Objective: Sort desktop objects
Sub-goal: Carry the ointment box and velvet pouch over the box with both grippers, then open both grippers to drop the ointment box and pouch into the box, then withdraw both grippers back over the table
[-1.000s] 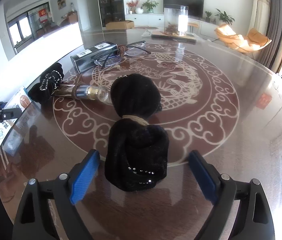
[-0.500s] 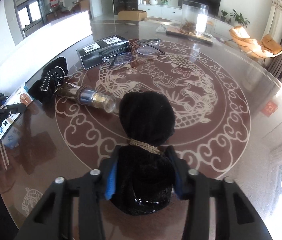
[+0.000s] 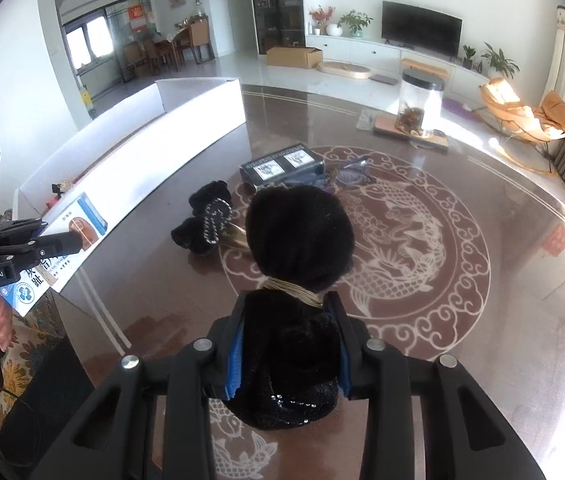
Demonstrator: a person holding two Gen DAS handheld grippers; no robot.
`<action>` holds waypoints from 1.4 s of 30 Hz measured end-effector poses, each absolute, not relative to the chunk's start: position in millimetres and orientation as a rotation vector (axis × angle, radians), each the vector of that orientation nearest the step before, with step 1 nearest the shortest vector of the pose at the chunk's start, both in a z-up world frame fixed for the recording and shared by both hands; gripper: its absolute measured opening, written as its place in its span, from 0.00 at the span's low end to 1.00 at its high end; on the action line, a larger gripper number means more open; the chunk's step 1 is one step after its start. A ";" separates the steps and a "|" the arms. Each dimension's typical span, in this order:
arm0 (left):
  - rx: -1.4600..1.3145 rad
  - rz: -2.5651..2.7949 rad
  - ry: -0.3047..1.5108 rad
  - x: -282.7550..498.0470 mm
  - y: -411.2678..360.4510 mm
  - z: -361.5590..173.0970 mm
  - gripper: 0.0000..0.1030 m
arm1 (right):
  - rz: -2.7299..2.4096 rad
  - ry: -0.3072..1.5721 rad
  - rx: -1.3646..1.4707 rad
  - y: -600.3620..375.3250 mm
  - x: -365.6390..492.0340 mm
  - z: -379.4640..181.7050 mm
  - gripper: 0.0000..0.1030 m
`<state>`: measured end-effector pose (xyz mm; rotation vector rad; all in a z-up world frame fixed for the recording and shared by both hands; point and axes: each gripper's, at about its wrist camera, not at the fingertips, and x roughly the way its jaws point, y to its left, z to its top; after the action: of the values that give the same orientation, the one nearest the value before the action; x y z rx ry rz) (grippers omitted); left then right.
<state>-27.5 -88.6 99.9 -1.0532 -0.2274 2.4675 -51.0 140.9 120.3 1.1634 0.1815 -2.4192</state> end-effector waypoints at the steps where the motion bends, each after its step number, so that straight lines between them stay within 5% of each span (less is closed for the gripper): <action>1: -1.037 2.474 -0.241 -27.2 -96.1 110.0 0.22 | -2.406 0.174 1.140 129.9 -52.8 129.2 0.35; 14: -1.087 2.732 -0.351 -53.2 -270.8 170.7 0.22 | -2.117 0.132 0.931 -93.3 -87.2 205.7 0.35; 23: -1.429 2.786 -0.427 -85.4 -345.9 95.4 0.23 | -1.926 0.215 1.131 -218.6 -89.6 120.2 0.36; 24: -1.482 2.782 -0.440 -86.9 -349.6 85.7 0.25 | -1.920 0.246 1.152 -227.0 -86.2 108.7 0.38; 25: -1.530 2.774 -0.452 -88.5 -352.4 77.3 0.42 | -1.919 0.293 1.173 -235.2 -82.4 98.1 0.48; 26: -1.567 2.769 -0.458 -88.4 -358.1 70.8 0.74 | -1.915 0.336 1.189 -241.8 -78.6 88.7 0.58; 27: -1.580 2.780 -0.450 -86.8 -360.4 67.1 0.88 | -1.910 0.357 1.184 -244.9 -74.4 83.4 0.76; 28: -1.566 2.809 -0.427 -83.5 -359.8 66.6 0.93 | -1.918 0.365 1.165 -244.3 -70.4 82.4 0.80; 33: -1.387 2.954 -0.258 -61.8 -333.5 100.8 0.93 | -1.996 0.260 1.040 -188.4 -70.0 104.1 0.82; 36: -1.207 2.936 -0.158 -42.4 -290.4 136.5 0.93 | -2.136 0.243 0.960 -124.8 -68.1 118.5 0.93; 42: -1.067 2.613 -0.054 -9.3 -154.6 165.4 0.97 | -2.510 0.466 1.102 36.6 -53.6 80.9 0.99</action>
<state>-9.3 -154.6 165.4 -1.0674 -0.0536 2.6134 -53.6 36.6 80.9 1.1024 0.4661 -2.5097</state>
